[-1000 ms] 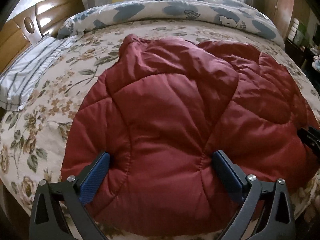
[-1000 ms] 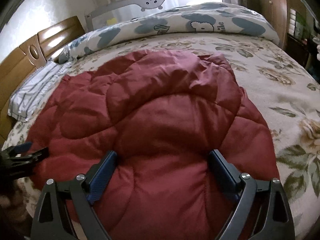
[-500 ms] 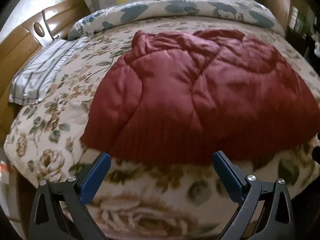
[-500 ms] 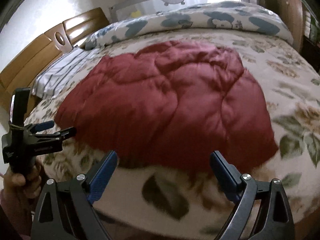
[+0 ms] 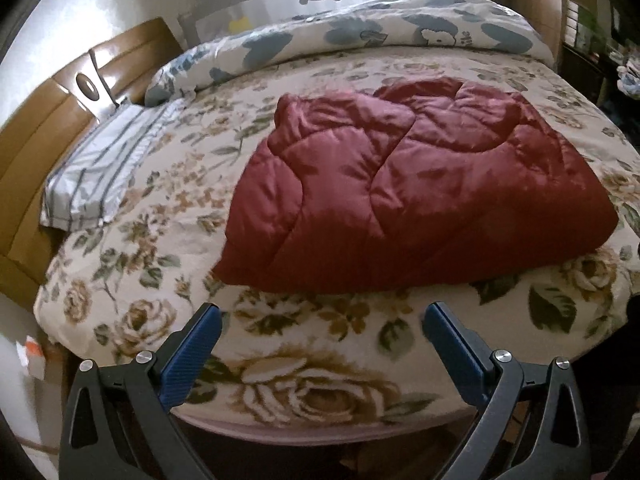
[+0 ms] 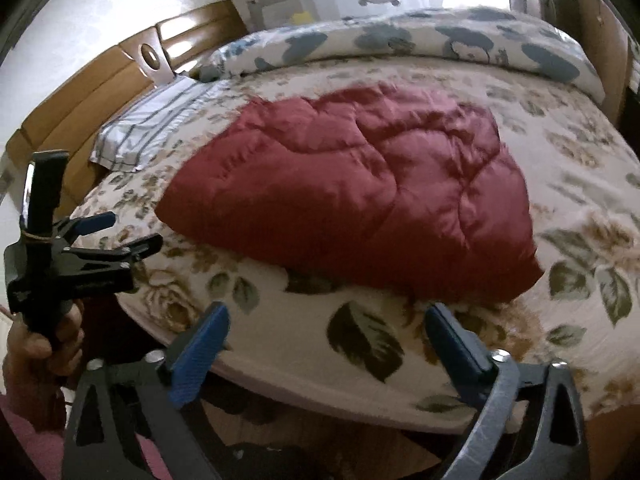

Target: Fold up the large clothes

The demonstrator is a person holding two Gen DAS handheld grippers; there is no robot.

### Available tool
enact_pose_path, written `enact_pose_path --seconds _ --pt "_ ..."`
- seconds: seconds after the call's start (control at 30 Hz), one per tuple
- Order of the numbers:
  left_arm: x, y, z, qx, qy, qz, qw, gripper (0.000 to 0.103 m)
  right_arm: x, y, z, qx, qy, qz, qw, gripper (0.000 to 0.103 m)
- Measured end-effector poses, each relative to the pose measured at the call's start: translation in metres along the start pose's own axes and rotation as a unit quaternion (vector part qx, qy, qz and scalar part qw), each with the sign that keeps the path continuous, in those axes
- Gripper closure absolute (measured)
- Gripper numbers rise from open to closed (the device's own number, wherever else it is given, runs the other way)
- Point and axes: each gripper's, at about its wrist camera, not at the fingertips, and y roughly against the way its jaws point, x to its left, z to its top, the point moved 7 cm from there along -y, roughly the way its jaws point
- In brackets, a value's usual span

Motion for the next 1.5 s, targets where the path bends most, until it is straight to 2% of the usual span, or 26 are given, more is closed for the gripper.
enact_pose_path --seconds 0.2,0.4,0.67,1.5 --pt "-0.004 0.006 0.007 -0.007 -0.001 -0.001 1.0000 0.001 -0.003 -0.001 0.013 -0.012 -0.002 -0.005 1.000 0.000" --pt "-0.005 -0.012 0.016 0.005 0.002 -0.008 1.0000 0.001 -0.013 -0.023 0.018 0.002 -0.024 -0.004 1.000 0.000" --pt "-0.007 -0.034 0.027 0.013 0.008 -0.006 0.9999 0.001 -0.013 -0.044 0.024 0.018 -0.022 -0.005 1.000 0.000" --pt "-0.003 -0.068 0.051 0.017 0.018 -0.004 0.9997 0.001 -0.029 -0.071 0.050 0.028 -0.033 -0.015 0.999 0.000"
